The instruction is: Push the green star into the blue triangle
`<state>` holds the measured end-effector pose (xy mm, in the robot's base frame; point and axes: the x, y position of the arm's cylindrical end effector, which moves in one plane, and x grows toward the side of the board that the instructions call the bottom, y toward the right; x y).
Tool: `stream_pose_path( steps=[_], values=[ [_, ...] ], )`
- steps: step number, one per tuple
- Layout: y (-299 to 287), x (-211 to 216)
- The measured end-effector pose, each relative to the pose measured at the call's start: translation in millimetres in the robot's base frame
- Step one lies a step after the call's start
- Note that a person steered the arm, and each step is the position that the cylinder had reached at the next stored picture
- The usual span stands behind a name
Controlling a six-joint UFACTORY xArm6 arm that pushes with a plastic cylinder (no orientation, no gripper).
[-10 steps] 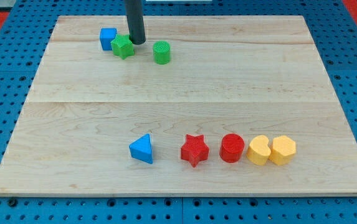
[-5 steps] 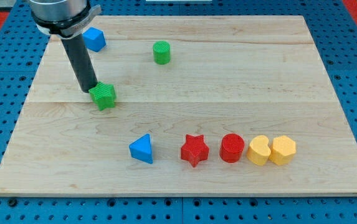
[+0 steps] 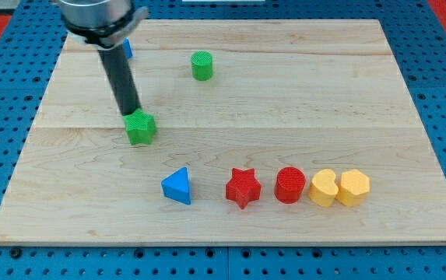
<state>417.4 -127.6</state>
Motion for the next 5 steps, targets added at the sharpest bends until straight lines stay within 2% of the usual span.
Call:
stream_pose_path(
  steps=[2, 5],
  values=[
    [16.2, 38.9],
    [-11.6, 95.4]
  ],
)
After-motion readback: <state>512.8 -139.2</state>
